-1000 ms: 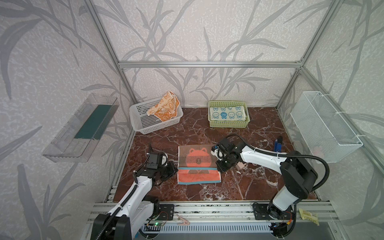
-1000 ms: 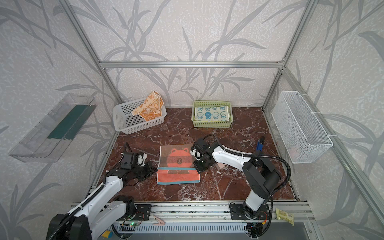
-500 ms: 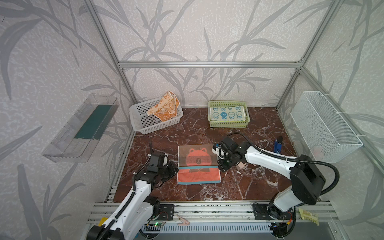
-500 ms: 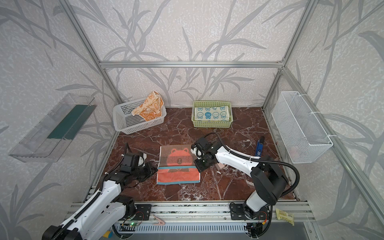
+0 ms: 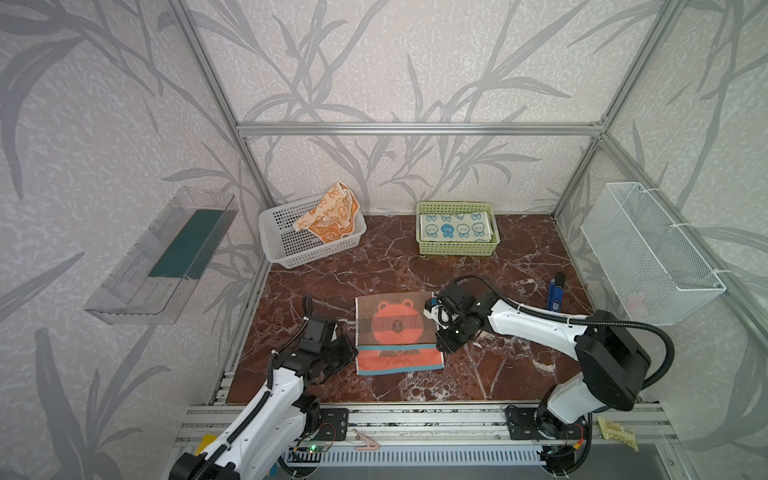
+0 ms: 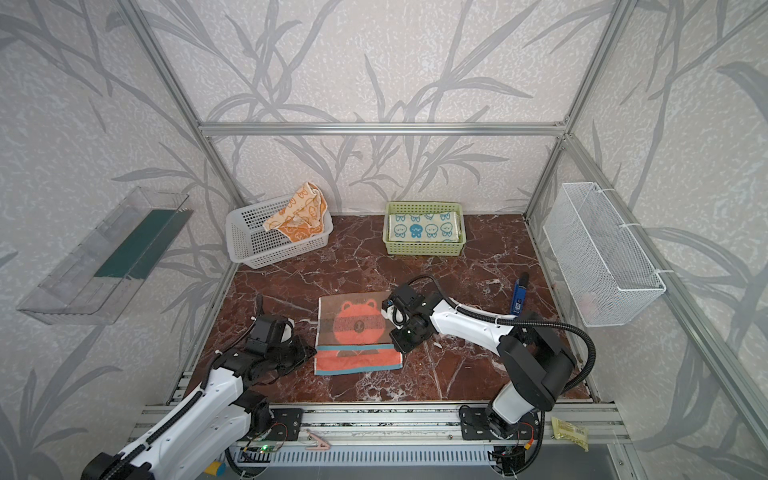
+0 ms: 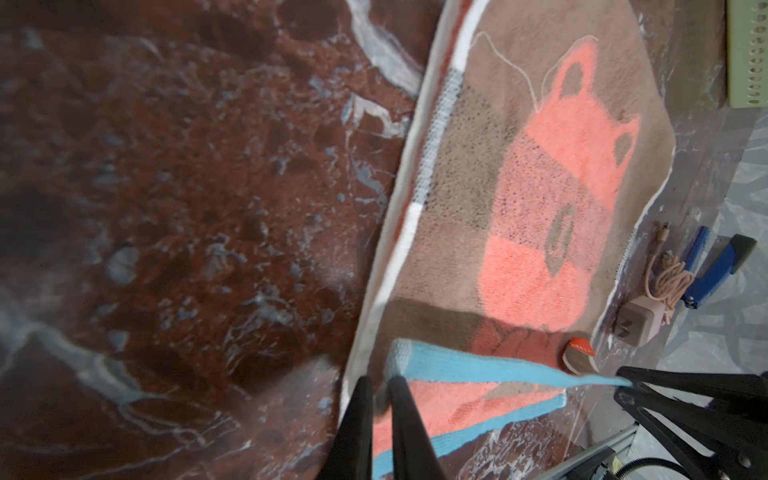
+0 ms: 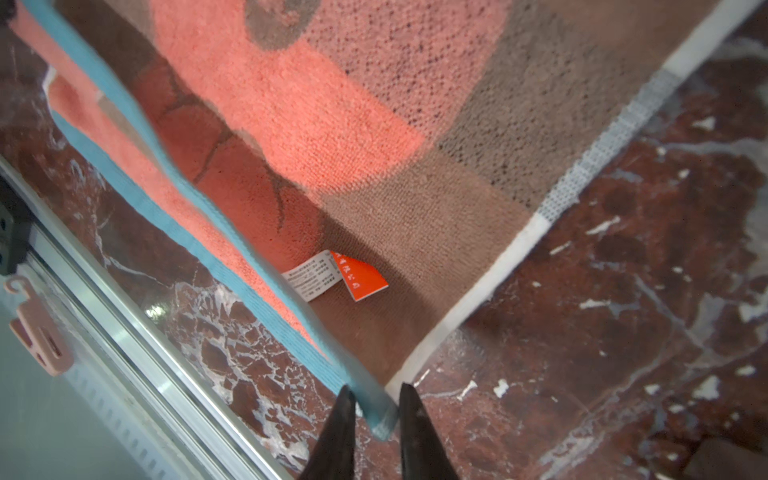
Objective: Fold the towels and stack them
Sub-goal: 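Release the folded edge and draw both grippers back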
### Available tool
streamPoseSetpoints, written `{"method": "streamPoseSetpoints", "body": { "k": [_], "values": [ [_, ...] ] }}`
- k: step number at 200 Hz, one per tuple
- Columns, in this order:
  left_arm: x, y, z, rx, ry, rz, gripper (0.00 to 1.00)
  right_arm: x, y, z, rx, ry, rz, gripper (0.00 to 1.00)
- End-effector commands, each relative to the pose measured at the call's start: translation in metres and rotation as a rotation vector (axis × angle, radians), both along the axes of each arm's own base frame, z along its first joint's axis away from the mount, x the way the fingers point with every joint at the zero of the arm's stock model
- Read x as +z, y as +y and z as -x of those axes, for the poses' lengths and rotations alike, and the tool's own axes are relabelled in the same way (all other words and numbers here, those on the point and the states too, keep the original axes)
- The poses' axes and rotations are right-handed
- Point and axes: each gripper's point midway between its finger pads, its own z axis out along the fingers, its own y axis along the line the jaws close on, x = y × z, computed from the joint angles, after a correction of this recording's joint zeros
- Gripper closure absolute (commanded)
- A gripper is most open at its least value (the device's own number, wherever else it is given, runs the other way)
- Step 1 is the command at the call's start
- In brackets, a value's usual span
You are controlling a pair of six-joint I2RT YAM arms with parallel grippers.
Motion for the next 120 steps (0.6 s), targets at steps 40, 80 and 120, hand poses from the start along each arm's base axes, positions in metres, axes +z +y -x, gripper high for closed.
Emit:
{"method": "streamPoseSetpoints", "body": {
  "k": [40,80,120],
  "values": [
    [0.021,0.021,-0.007,0.147,-0.123,-0.029,0.63,0.045,0.009,-0.004,0.071,-0.069,-0.093,0.51],
    [0.052,0.015,-0.034,0.029,-0.190,-0.110,0.66,0.033,0.018,-0.020,0.046,-0.037,-0.059,0.51],
    [0.044,-0.008,-0.060,-0.123,-0.109,-0.119,0.67,0.018,0.028,-0.038,0.005,-0.031,-0.016,0.52]
  ]
}}
